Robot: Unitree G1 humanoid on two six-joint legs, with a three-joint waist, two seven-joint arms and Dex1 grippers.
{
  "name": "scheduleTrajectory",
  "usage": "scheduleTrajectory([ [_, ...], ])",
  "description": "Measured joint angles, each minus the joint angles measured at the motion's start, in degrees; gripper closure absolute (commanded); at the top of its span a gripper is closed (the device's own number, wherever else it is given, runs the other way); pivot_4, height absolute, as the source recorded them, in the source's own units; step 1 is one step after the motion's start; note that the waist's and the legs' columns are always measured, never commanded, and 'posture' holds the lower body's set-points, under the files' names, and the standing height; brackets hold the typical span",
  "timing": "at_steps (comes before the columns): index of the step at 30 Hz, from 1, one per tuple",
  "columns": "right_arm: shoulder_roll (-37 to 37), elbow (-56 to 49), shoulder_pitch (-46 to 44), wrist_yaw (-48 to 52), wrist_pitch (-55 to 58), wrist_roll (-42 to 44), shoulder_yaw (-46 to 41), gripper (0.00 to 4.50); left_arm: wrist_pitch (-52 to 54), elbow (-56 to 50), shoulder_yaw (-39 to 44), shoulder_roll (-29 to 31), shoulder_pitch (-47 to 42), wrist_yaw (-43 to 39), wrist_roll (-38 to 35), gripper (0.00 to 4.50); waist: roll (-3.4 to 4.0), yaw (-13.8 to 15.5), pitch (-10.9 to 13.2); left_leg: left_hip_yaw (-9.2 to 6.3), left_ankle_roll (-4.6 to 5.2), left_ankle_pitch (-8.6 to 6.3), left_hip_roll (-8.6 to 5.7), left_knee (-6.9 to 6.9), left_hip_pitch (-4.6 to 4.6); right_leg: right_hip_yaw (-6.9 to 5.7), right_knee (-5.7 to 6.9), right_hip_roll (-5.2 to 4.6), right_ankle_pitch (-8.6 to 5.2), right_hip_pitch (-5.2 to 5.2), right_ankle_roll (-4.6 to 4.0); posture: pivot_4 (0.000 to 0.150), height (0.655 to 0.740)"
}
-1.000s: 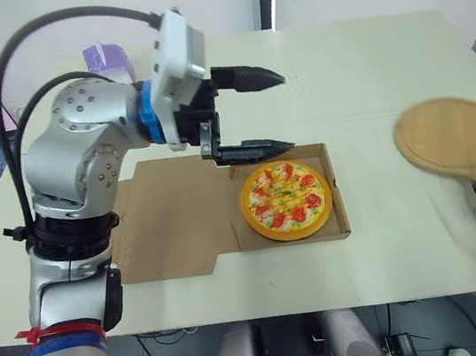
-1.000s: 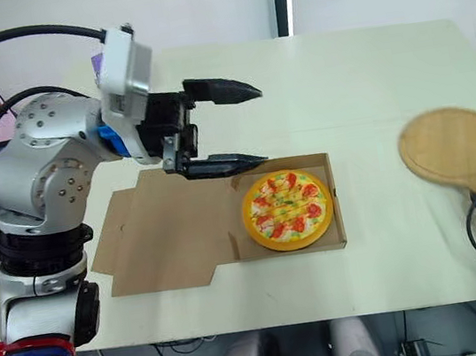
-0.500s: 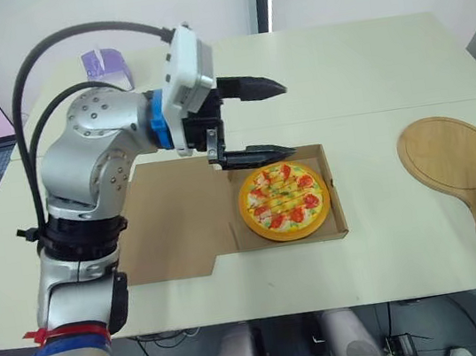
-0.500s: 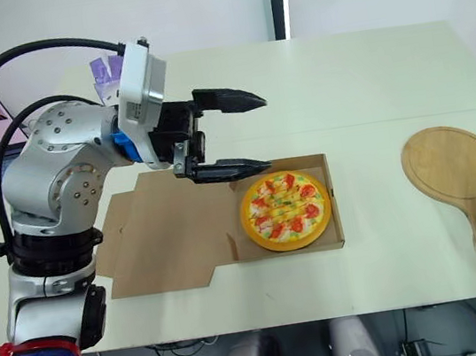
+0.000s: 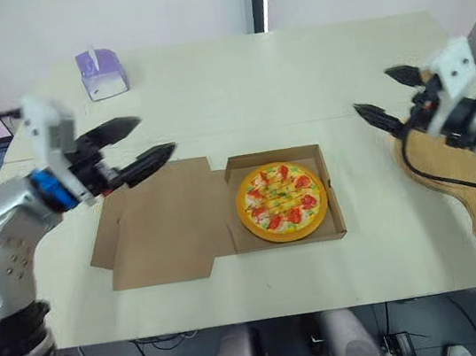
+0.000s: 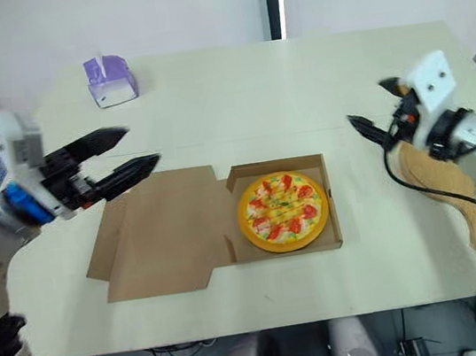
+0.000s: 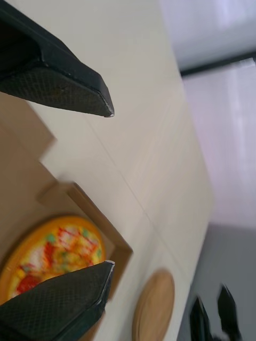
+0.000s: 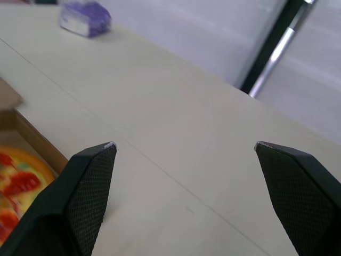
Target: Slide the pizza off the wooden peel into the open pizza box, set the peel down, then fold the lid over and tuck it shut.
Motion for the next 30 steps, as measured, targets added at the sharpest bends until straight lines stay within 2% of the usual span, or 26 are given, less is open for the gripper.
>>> scheduleTrajectory([
  [1,1.0,0.6,-4.3,3.6,1.1,2.0,2.6,0.05,2.7,-3.7,6.0,-3.1,6.1,3.3,-3.5,0.00,0.01,-0.4,0.0,0.03,0.00,-0.01,0.01,-0.06,0.01,0.04,-0.01,-0.02,0.00,-0.04,0.00,0.150,0.7400],
  [3,2.9,1.0,-9.7,7.7,2.5,4.4,5.9,0.05,5.8,-8.5,12.1,-7.5,14.7,7.5,-8.9,0.00,-0.15,-0.2,0.0,-0.06,-0.04,-0.02,0.08,-0.08,-0.04,-0.09,-0.06,-0.01,-0.02,-0.06,-0.03,0.150,0.7400],
  [7,7.5,1.4,-15.1,11.4,5.9,7.9,10.2,0.05,7.5,-14.5,20.9,-17.7,29.5,16.4,-21.1,0.00,-0.34,0.8,0.0,-0.12,-0.05,-0.05,0.01,-0.06,-0.07,-0.13,-0.08,-0.15,-0.02,-0.03,-0.04,0.150,0.7400],
  [10,9.9,0.4,-16.3,13.0,7.8,9.8,12.8,0.05,5.9,-17.3,23.7,-26.4,42.1,22.7,-30.2,0.00,-0.45,1.5,-0.1,-0.10,0.13,-0.16,-0.11,-0.04,-0.05,-0.16,-0.11,-0.30,-0.01,0.03,-0.03,0.150,0.7400],
  [14,11.7,-0.3,-16.4,13.7,8.1,10.2,14.6,0.05,3.6,-20.2,20.8,-34.2,54.8,26.8,-37.1,0.00,-0.47,1.9,-0.1,-0.07,0.25,-0.22,-0.19,-0.04,0.05,-0.19,-0.12,-0.38,-0.04,0.13,-0.04,0.150,0.7400],
  [20,13.1,-2.9,-16.2,13.6,8.9,10.6,16.1,0.05,-2.7,-20.7,12.3,-38.4,56.9,33.1,-43.5,0.00,-0.46,1.5,-0.1,-0.07,0.25,-0.21,-0.10,-0.05,0.16,-0.21,-0.06,-0.19,-0.10,0.19,-0.12,0.150,0.7400],
  [24,13.8,-6.0,-16.2,13.0,11.5,12.3,16.4,0.05,-6.5,-17.6,6.8,-38.7,53.4,38.9,-46.1,0.00,-0.46,1.2,-0.1,-0.08,0.25,-0.21,-0.08,-0.05,0.17,-0.19,-0.04,-0.15,-0.09,0.17,-0.13,0.150,0.7400],
  [30,12.8,-8.8,-16.2,12.1,14.2,13.1,16.4,0.05,-9.6,-15.0,1.1,-38.7,53.7,44.6,-50.2,0.00,-0.46,1.2,-0.1,-0.07,0.26,-0.22,-0.08,-0.06,0.17,-0.17,-0.09,-0.15,-0.09,0.17,-0.13,0.150,0.7400],
])
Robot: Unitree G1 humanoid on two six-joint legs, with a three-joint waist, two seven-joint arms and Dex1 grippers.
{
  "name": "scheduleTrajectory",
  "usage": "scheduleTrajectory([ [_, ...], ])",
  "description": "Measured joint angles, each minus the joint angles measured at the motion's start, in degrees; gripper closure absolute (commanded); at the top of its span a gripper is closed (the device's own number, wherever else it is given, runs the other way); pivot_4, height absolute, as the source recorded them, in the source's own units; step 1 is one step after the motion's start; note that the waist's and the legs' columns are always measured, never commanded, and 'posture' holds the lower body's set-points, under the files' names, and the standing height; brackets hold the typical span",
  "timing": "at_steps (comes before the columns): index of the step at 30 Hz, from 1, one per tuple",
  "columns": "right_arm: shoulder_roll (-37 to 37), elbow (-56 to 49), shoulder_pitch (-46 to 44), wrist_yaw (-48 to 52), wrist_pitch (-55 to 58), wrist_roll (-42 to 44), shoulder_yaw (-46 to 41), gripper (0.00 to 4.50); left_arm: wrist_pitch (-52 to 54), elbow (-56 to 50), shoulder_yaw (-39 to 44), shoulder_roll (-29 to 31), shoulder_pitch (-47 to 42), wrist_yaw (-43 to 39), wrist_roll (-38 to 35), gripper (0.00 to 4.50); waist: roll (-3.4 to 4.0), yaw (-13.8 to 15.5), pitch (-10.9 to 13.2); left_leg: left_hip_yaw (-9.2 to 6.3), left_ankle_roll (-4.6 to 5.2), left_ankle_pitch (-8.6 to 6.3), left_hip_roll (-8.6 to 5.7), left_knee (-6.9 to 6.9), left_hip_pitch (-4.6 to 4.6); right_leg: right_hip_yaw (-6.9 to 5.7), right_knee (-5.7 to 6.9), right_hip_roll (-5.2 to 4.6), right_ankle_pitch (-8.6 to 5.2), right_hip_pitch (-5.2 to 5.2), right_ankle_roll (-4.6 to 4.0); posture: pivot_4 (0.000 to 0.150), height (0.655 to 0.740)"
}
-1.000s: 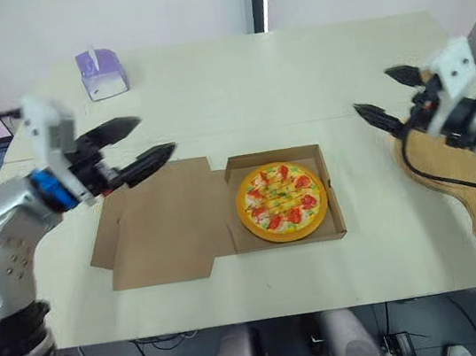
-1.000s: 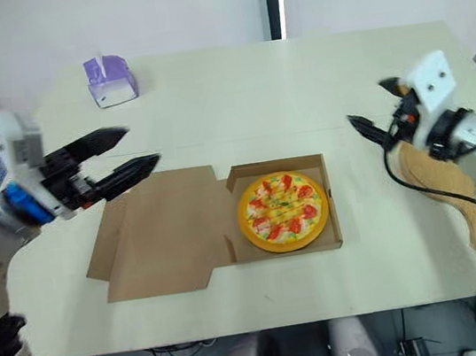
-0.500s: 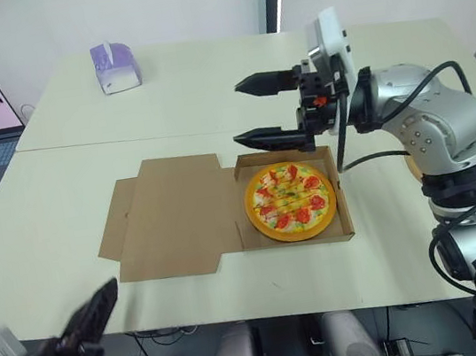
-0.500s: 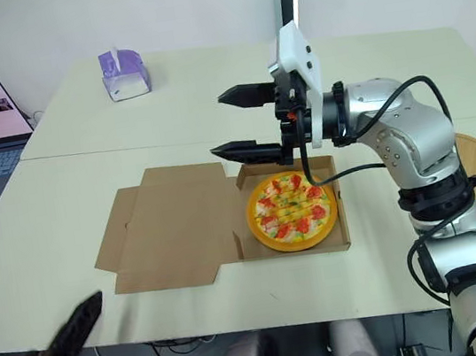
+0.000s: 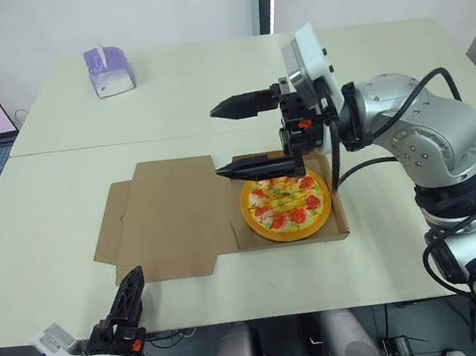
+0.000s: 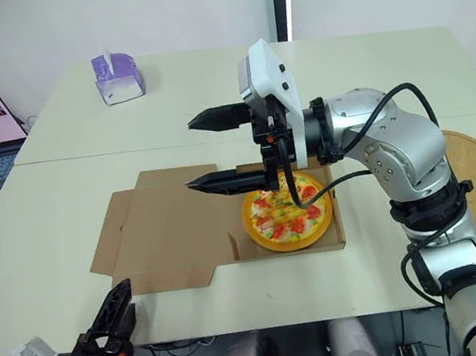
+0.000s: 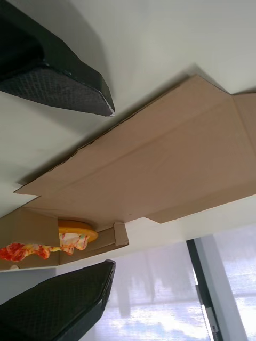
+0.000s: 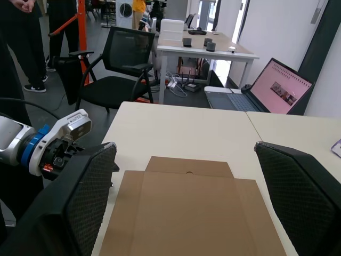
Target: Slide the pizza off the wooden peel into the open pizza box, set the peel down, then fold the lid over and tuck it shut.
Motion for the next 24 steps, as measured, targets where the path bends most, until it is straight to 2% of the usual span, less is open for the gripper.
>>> scheduleTrajectory([
  [16,-1.9,-2.7,0.4,-3.5,4.0,2.3,-1.2,0.05,-6.7,3.3,-2.4,7.1,-4.7,6.6,-5.2,0.00,0.24,0.1,0.0,-0.02,-0.03,0.03,-0.01,-0.48,0.09,-0.02,-0.03,0.03,-0.08,-0.09,-0.11,0.150,0.7400],
  [24,-2.3,-2.9,0.4,-3.6,4.2,2.3,-1.2,0.05,-7.6,8.1,-1.7,11.6,-7.7,5.2,-6.6,0.00,0.29,0.0,0.0,-0.07,-0.04,0.03,0.06,-0.54,0.11,-0.09,-0.03,0.07,-0.19,-0.10,-0.23,0.150,0.7400],
])
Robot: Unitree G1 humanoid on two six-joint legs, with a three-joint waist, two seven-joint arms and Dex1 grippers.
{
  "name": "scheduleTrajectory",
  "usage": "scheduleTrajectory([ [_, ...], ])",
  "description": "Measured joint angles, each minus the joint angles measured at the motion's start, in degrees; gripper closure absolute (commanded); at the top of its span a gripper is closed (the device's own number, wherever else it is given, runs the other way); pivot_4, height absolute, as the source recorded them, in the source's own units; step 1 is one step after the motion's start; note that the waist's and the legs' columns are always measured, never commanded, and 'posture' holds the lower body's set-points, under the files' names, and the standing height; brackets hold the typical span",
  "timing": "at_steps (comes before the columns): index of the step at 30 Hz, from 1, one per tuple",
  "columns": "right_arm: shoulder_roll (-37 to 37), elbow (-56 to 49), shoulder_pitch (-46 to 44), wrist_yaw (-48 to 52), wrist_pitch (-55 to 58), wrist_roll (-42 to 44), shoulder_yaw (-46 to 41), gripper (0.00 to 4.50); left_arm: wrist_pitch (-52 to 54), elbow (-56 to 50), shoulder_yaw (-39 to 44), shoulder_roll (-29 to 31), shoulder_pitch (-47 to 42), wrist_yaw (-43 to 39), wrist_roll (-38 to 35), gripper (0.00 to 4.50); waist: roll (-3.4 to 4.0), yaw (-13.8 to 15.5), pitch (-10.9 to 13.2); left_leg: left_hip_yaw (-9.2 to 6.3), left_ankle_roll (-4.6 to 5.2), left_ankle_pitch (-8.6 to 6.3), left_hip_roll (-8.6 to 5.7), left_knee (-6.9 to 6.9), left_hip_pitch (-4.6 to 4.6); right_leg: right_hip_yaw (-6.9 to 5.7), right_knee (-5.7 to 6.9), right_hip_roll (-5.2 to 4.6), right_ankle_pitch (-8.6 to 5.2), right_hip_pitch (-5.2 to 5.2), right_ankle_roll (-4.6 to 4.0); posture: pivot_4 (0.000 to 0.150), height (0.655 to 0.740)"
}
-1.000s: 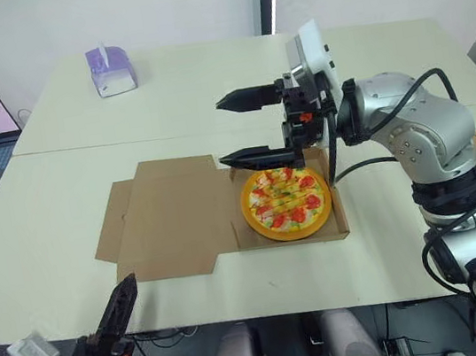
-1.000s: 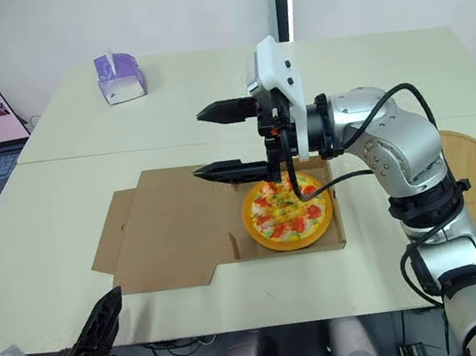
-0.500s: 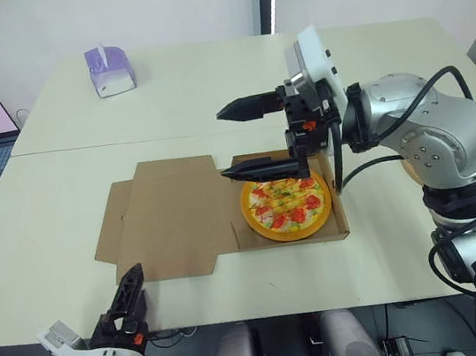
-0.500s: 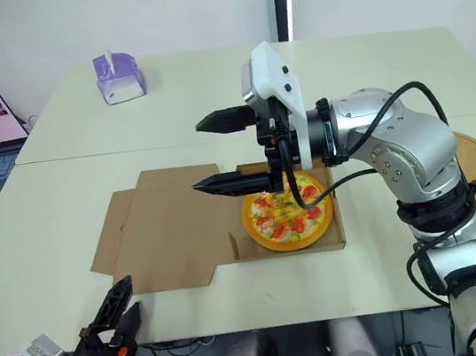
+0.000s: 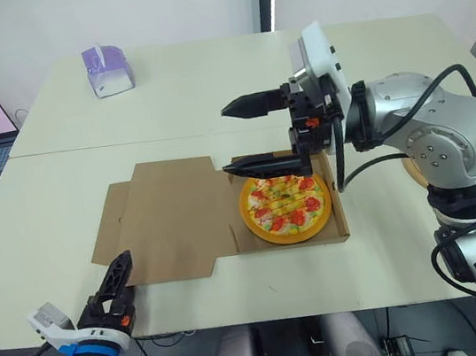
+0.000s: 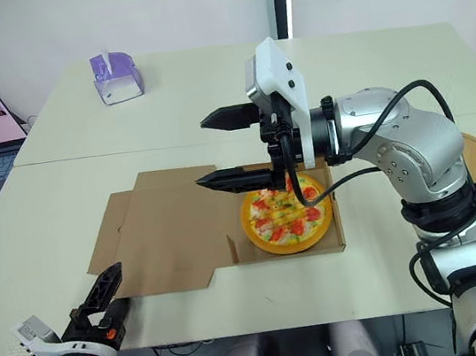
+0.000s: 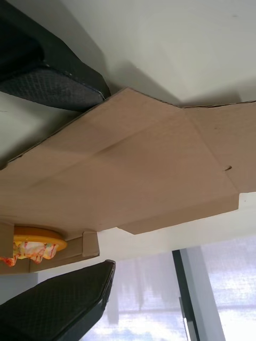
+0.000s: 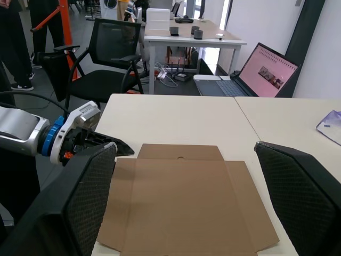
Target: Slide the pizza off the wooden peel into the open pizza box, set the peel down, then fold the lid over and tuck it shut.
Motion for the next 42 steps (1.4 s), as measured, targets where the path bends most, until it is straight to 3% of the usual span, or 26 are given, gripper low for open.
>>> scheduleTrajectory([
  [3,0.0,0.0,0.0,0.0,0.0,0.0,0.0,0.05,0.0,1.0,0.0,0.5,-0.1,-1.5,0.0,0.00,0.00,0.0,0.0,0.04,0.00,0.00,-0.01,0.01,0.02,0.03,-0.01,0.00,0.00,0.01,0.01,0.150,0.7400],
  [17,-0.3,-0.1,0.0,0.0,-0.1,0.0,0.0,0.00,0.0,3.8,0.1,0.2,2.5,-5.1,1.8,4.42,-0.07,0.0,0.0,0.02,0.00,0.00,-0.01,0.00,-0.01,0.03,-0.04,0.00,-0.02,0.00,0.04,0.150,0.7400],
  [28,-1.3,0.1,0.4,0.2,-1.2,-0.9,0.0,0.00,0.2,5.5,0.3,3.8,-0.7,-7.3,4.6,4.47,-0.07,0.1,0.1,-0.08,-0.05,0.03,0.00,-0.01,-0.01,-0.05,-0.02,0.00,-0.03,0.01,0.03,0.150,0.7400],
  [36,-3.9,4.8,3.6,0.3,-7.9,-7.7,0.2,0.00,2.1,6.8,3.4,15.9,-13.6,-8.8,6.7,4.47,-0.18,0.0,0.1,-0.06,-0.13,0.07,-0.01,0.00,-0.03,-0.02,-0.04,-0.01,-0.01,0.00,0.03,0.150,0.7400],
  [42,-6.0,12.3,4.2,0.8,-14.1,-13.1,0.0,0.00,6.2,8.6,1.0,25.5,-24.7,-10.7,13.5,4.47,-0.21,0.1,0.1,-0.09,-0.38,0.20,-0.02,-0.04,-0.08,-0.04,-0.06,-0.01,-0.01,-0.03,0.03,0.150,0.7400],
])
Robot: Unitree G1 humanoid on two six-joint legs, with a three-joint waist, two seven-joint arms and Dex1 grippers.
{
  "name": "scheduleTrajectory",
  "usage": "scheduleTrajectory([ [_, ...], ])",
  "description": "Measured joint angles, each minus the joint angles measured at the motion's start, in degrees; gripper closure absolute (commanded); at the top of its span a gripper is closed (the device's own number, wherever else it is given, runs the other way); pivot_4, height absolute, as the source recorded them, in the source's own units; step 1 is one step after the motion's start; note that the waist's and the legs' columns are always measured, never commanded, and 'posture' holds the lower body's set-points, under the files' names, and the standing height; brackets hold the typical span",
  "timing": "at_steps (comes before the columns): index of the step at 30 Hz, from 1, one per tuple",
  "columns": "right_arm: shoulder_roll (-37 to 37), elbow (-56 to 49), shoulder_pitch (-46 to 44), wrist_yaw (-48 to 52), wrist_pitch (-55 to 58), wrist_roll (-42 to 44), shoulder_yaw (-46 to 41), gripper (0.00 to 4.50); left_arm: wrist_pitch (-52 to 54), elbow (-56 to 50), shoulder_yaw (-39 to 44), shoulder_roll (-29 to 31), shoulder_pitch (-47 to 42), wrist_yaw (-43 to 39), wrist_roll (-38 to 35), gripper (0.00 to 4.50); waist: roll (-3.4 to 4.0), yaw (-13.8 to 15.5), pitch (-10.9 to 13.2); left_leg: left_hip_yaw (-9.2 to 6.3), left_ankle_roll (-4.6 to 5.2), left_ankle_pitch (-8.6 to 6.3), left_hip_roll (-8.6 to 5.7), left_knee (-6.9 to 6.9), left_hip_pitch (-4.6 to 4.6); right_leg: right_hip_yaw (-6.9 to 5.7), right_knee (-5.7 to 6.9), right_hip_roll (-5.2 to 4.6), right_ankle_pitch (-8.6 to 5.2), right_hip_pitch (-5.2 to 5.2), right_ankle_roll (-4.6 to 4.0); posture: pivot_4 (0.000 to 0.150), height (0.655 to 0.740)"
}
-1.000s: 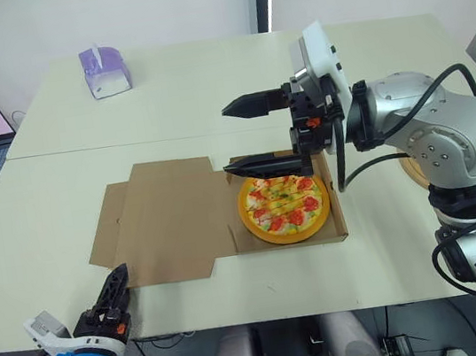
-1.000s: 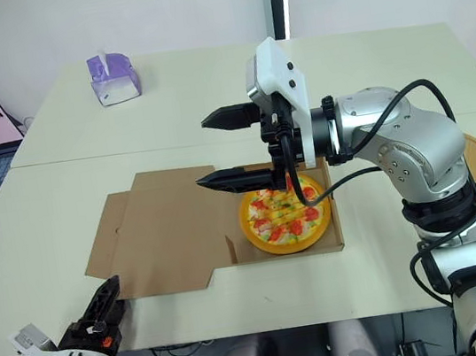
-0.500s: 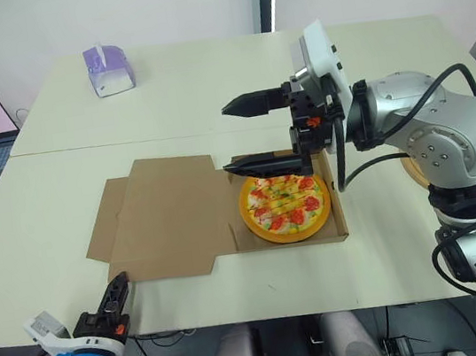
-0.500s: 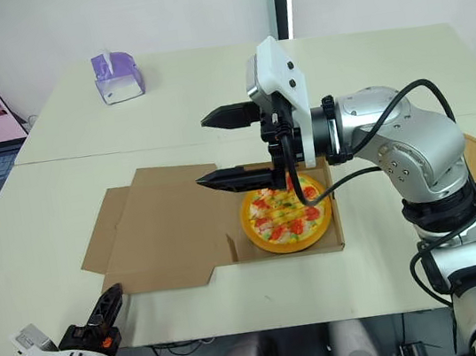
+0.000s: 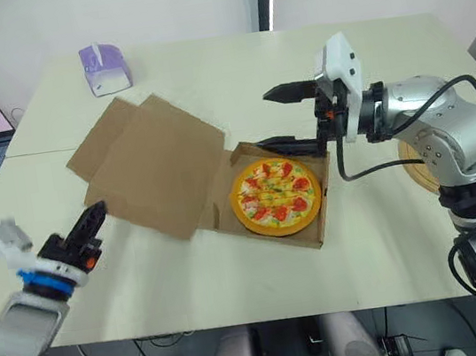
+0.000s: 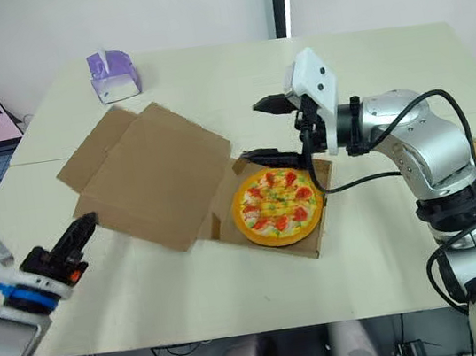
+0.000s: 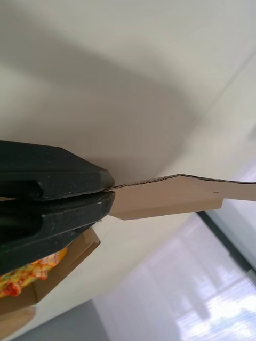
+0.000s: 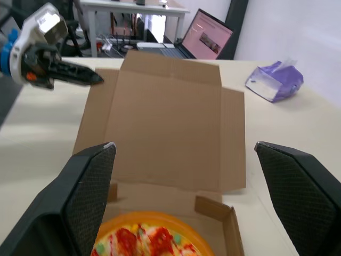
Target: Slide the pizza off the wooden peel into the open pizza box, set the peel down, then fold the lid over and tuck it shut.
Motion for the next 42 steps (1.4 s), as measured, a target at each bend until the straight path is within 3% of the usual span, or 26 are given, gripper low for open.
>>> scheduleTrajectory([
  [4,-2.0,8.0,0.1,1.1,-5.6,-4.0,-0.2,0.90,2.0,3.1,-4.7,4.5,-10.3,-4.5,6.7,4.50,0.02,0.1,0.0,0.06,0.00,0.00,-0.09,0.00,0.00,0.03,0.00,-0.05,0.01,0.01,0.01,0.150,0.7400],
  [9,-5.6,25.3,-1.7,2.0,-16.2,-12.6,0.4,2.71,3.0,8.7,-12.9,5.6,-24.5,-10.9,16.6,4.50,-0.08,-0.1,0.1,0.15,-0.02,0.01,-0.08,-0.03,-0.05,0.06,-0.06,-0.06,0.02,-0.04,0.03,0.150,0.7400],
  [14,-7.1,41.6,-3.3,4.0,-29.6,-20.6,2.7,4.44,2.8,14.4,-16.1,4.0,-31.7,-15.0,24.0,4.50,-0.09,-0.5,0.1,0.23,-0.04,0.02,-0.03,-0.10,-0.22,0.08,-0.04,-0.06,0.02,-0.30,0.02,0.150,0.7400],
  [18,-6.8,50.5,-3.3,4.9,-36.6,-24.7,4.5,4.48,2.7,17.8,-17.3,2.3,-35.3,-17.9,28.3,4.50,-0.10,-0.5,0.1,0.23,-0.15,0.09,-0.04,0.03,-0.60,0.09,0.07,-0.11,0.04,-0.67,0.02,0.150,0.7400],
  [23,-6.1,50.3,-1.5,8.8,-37.9,-25.3,4.4,4.48,2.7,20.3,-17.9,0.4,-40.3,-20.6,32.1,4.50,-0.10,-0.4,0.1,0.16,-0.23,0.13,-0.05,0.06,-0.80,0.05,0.08,-0.11,0.10,-0.83,0.04,0.150,0.7400],
  [32,-6.9,29.9,10.5,14.1,-26.0,-20.2,3.1,4.48,2.6,24.8,-19.1,-2.3,-47.2,-25.5,37.4,4.50,-0.10,-0.1,0.1,0.08,-0.23,0.13,-0.06,0.09,-0.84,-0.02,0.10,-0.13,0.11,-0.84,0.05,0.150,0.7400],
  [42,-8.2,7.2,20.3,12.9,-11.1,-14.6,1.0,4.48,-0.5,32.5,-21.3,-6.5,-53.6,-31.6,44.9,4.50,-0.10,0.0,0.1,0.06,-0.27,0.16,-0.09,0.17,-0.83,-0.04,0.17,-0.13,0.11,-0.82,0.06,0.150,0.7400],
])
